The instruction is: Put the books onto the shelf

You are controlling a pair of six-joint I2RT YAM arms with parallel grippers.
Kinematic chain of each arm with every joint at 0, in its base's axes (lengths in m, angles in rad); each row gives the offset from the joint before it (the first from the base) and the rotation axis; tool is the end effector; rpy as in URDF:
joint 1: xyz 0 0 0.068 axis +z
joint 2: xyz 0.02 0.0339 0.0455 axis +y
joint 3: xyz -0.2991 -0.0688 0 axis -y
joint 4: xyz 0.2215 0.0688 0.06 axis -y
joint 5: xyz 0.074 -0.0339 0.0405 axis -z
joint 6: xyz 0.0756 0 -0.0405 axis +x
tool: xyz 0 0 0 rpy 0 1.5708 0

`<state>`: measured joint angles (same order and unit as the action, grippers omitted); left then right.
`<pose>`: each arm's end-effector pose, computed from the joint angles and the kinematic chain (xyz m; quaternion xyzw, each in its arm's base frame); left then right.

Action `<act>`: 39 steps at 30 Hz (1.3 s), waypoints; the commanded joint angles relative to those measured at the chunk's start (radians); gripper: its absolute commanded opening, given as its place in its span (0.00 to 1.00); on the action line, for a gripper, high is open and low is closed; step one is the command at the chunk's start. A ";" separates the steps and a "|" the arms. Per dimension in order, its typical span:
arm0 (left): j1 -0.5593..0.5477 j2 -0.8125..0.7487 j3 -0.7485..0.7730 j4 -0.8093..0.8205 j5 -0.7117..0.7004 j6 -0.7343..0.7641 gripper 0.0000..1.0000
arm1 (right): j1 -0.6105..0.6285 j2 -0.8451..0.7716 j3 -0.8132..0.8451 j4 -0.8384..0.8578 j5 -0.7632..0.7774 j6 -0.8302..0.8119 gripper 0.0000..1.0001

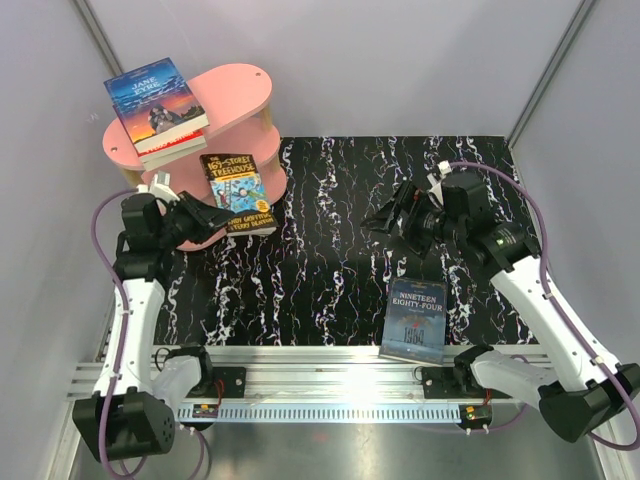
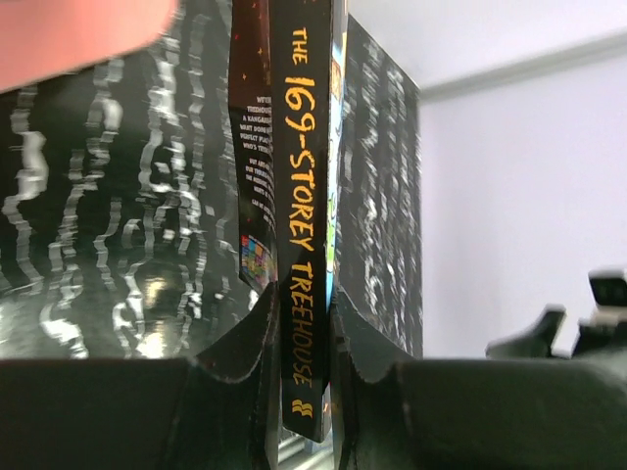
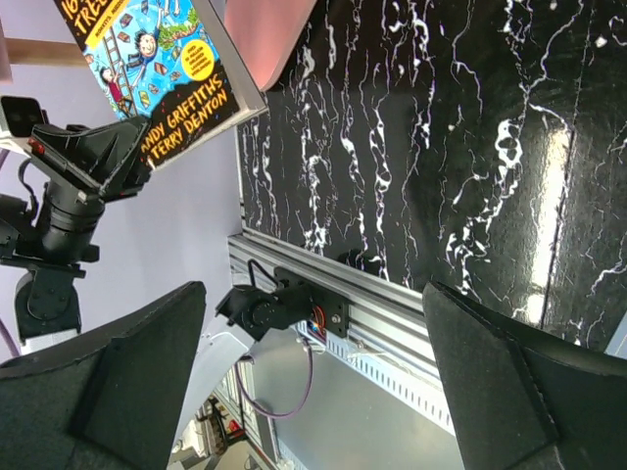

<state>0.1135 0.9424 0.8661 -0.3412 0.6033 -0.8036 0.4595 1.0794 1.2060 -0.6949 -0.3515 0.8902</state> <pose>0.1978 -0.0206 0.3432 -0.2091 0.7895 -0.4105 0.4057 0.1795 0.1179 0.3867 0.1024 0.8615 0.4153 0.2736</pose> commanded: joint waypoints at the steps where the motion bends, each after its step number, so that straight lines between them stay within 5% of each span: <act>1: 0.031 -0.021 0.030 0.050 -0.039 0.020 0.00 | -0.001 -0.044 0.001 -0.005 -0.006 -0.014 1.00; 8: 0.092 -0.022 -0.001 0.169 -0.158 -0.150 0.00 | -0.001 -0.042 -0.040 0.000 -0.027 -0.010 1.00; 15: 0.086 -0.114 -0.116 0.197 -0.534 -0.506 0.00 | -0.001 -0.027 -0.057 -0.006 -0.046 -0.019 1.00; 21: -0.096 -0.068 -0.136 0.223 -0.838 -0.750 0.02 | -0.001 -0.030 -0.075 -0.020 -0.044 -0.030 1.00; 27: -0.314 0.091 0.005 0.096 -1.128 -0.940 0.31 | -0.001 -0.033 -0.077 -0.028 -0.038 -0.030 1.00; 28: -0.345 0.116 0.032 0.070 -1.187 -1.016 0.44 | -0.001 -0.032 -0.074 -0.029 -0.035 -0.031 1.00; 39: -0.413 0.375 0.214 0.076 -1.245 -1.158 0.77 | -0.002 -0.055 -0.060 -0.104 0.003 -0.062 1.00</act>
<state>-0.2935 1.2892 1.0332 -0.3336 -0.5709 -1.9110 0.4595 1.0504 1.1248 -0.7753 -0.3740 0.8551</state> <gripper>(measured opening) 0.756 0.994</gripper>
